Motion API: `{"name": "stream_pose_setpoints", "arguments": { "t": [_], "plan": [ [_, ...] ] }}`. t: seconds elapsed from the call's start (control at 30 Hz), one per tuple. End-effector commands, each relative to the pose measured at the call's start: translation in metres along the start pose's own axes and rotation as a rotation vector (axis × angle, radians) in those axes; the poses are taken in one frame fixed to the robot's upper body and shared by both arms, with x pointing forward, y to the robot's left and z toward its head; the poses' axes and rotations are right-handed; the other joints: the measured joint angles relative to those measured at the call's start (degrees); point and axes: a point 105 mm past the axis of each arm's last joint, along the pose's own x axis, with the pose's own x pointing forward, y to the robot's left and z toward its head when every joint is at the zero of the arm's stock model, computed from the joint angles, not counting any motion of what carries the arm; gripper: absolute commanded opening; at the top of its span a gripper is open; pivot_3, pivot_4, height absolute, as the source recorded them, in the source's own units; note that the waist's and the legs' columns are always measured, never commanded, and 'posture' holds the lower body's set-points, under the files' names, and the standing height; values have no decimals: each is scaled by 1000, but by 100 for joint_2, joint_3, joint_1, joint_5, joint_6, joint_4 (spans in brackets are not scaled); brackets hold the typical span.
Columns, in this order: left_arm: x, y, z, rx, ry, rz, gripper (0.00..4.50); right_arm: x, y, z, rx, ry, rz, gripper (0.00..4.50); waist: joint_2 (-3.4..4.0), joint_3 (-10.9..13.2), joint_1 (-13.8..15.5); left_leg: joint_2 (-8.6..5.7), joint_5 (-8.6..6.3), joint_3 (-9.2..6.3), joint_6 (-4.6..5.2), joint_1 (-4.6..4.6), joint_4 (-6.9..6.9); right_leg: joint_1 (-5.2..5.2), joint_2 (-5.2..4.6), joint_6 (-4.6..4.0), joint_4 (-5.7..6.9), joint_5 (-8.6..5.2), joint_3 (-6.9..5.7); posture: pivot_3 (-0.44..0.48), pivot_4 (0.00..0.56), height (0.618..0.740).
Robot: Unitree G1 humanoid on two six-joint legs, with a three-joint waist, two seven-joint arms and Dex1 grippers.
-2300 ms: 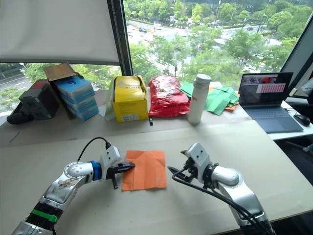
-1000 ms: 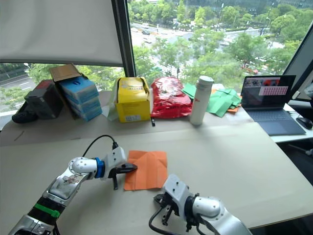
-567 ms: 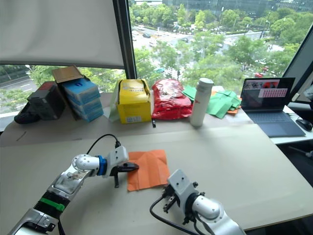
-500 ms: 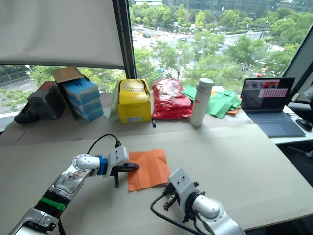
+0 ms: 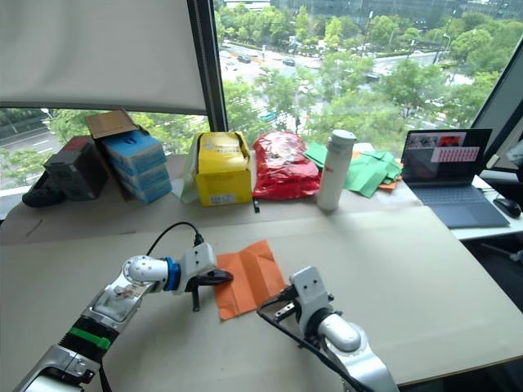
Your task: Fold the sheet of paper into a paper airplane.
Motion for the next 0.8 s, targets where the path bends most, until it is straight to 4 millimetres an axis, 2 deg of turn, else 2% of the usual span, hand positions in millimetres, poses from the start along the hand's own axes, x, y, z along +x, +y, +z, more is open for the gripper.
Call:
{"name": "stream_pose_setpoints", "arguments": {
  "t": [0.03, 0.37, 0.6, 0.8],
  "plan": [
    [0, -8, -24, -38, 95, -14, 0, 6, 5, 28, 60, -142, 42, 28, 1, 0, -12, 0, 0, 0, -1, 0, -1, -1, 0, 0, 0, 0, 2, 0, 150, 740],
    [-6, -4, -27, -56, 103, 24, 0, 27, 35, 56, 5, -217, 292, 28, 2, 1, -61, 0, 1, 0, -1, 0, -5, -6, 1, -1, 2, 1, 3, 0, 150, 740],
    [-20, -1, -28, -86, 99, 105, 0, 45, 64, 38, -170, -96, 500, 28, 3, 2, -145, 1, 2, -2, -3, -1, -11, -11, 1, -5, 5, -1, 2, 0, 150, 740],
    [-40, -2, -29, -125, 101, 191, 0, 55, 69, 23, -241, -17, 574, 28, 6, 4, -181, 3, 1, -1, -8, -3, -20, -22, 1, -8, 5, -2, 8, 0, 150, 740]
  ]
}}
